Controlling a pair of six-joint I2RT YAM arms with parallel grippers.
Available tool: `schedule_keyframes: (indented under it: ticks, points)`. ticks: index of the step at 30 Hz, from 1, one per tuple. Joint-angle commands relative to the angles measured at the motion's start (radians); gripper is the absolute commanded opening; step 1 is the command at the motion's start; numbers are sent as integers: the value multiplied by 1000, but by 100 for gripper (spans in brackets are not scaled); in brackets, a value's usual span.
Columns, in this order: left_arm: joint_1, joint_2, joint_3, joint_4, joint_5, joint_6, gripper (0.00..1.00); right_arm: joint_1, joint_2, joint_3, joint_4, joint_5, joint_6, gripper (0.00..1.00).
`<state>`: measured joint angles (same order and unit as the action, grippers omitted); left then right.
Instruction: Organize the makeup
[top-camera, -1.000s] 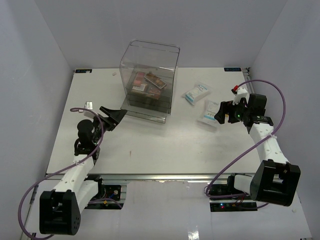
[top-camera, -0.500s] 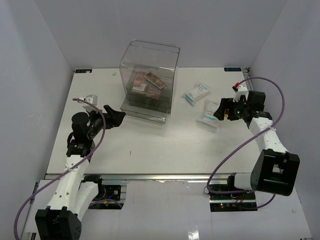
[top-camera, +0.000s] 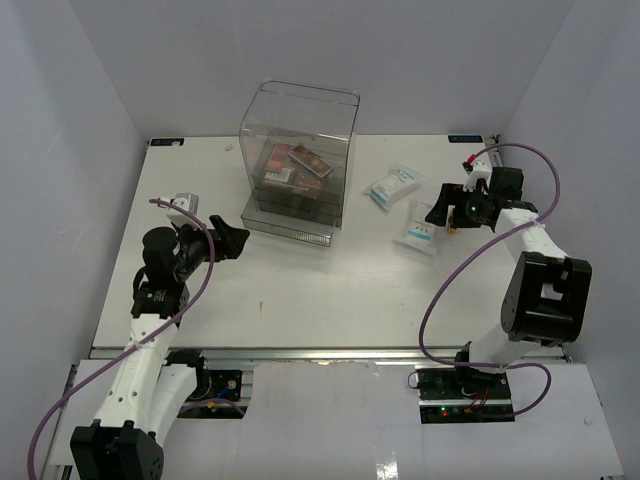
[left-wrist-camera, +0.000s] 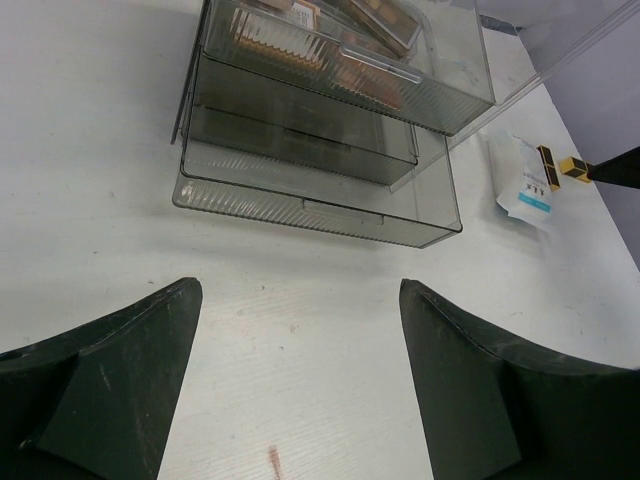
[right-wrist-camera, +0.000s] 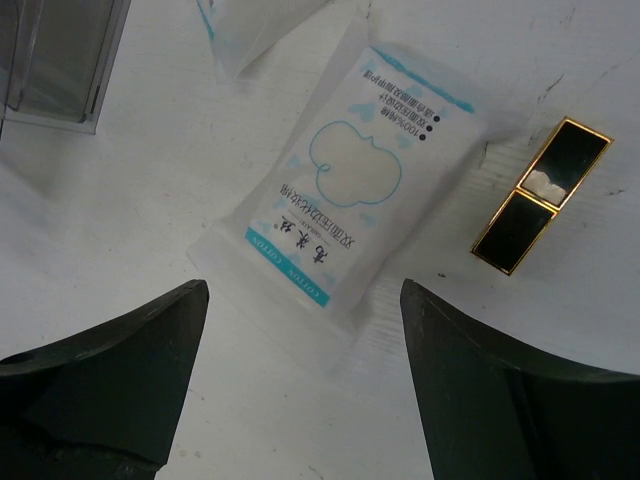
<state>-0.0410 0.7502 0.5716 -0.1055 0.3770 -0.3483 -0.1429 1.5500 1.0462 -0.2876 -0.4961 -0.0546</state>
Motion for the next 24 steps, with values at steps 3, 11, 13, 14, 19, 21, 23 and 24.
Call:
schedule_keyframes:
  ticks: [3, 11, 13, 14, 19, 21, 23, 24]
  points:
    - [6, -16, 33, -8, -15, 22, 91, -4, 127, 106, 2, -17, 16, 83]
    - [6, -4, 31, -8, -18, 23, 91, 14, 239, 129, 11, -3, 29, 80]
    - [6, 0, 30, -6, -15, 22, 91, 19, 263, 132, 15, -7, 36, 77]
    - [6, 1, 28, -4, -11, 22, 91, 19, 276, 133, 18, -9, 42, 75]
    - [6, 6, 24, 4, -4, 20, 91, 22, 317, 139, 28, -25, 49, 56]
    - [6, 6, 22, 7, -6, 20, 91, 22, 321, 138, 29, -39, 49, 45]
    - [6, 4, 22, 9, -7, 19, 91, 21, 307, 131, 32, -50, 46, 31]
    - [6, 2, 21, 10, -7, 20, 91, 20, 294, 125, 33, -54, 40, 24]
